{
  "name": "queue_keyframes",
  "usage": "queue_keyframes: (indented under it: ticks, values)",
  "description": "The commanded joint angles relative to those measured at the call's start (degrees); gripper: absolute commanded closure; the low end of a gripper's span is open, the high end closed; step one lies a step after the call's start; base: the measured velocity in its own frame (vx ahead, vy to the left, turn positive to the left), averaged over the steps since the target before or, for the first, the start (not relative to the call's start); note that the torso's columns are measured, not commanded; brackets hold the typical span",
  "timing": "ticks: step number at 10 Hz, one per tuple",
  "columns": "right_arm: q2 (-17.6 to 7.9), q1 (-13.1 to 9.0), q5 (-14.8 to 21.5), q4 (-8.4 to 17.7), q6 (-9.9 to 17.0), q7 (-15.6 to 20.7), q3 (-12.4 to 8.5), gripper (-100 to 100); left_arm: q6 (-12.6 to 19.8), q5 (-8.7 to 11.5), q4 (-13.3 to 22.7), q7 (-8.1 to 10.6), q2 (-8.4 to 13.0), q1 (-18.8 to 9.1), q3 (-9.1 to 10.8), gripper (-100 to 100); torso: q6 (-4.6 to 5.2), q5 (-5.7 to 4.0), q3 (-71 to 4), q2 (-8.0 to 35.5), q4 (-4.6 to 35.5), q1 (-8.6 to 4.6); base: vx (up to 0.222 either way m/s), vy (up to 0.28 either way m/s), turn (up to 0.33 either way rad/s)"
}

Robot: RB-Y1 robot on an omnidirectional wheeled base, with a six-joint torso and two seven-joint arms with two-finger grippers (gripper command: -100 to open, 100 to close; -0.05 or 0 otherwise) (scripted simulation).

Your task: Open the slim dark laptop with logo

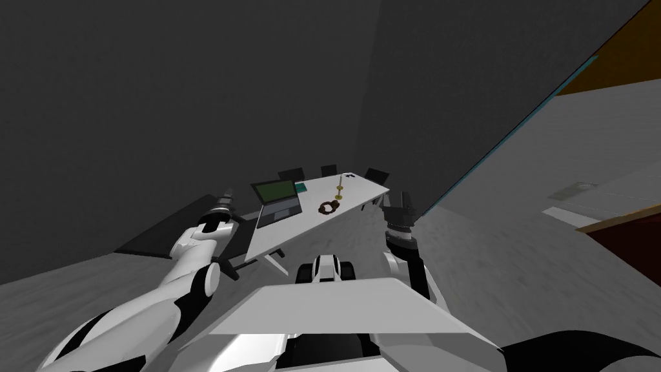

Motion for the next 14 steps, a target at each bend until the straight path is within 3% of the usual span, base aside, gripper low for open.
queue_keyframes:
  ticks: [1,2,5,8,14]
  values:
    - [0.0,0.01,0.0,0.0,0.0,0.0,0.0,0,0.57,-0.08,4.51,0.05,1.03,-2.79,0.62,-100,-0.1,0.02,0.01,0.01,-0.01,0.03,-0.011,0.027,-0.109]
    - [0.0,0.01,0.0,0.0,0.0,0.0,0.0,0,0.57,-0.08,5.33,0.05,1.03,-2.79,0.62,-100,-0.04,0.02,0.01,0.01,0.0,0.05,-0.009,0.027,-0.083]
    - [0.0,0.0,0.0,0.0,0.0,0.0,0.0,0,2.08,0.03,11.6,0.45,2.72,-7.34,1.25,-100,-0.03,0.02,0.01,0.01,0.0,0.06,-0.017,0.042,-0.185]
    - [0.0,0.01,0.0,0.0,0.0,0.0,0.0,0,2.52,0.11,14.42,0.57,3.21,-8.65,1.36,-100,-0.04,0.01,0.0,0.01,0.0,0.01,-0.011,0.032,-0.091]
    - [0.0,0.01,0.0,0.0,0.0,0.0,-0.01,0,4.12,0.67,22.0,1.13,5.33,-13.79,1.39,-100,-0.07,0.02,0.02,0.02,0.0,0.04,-0.013,0.032,-0.111]
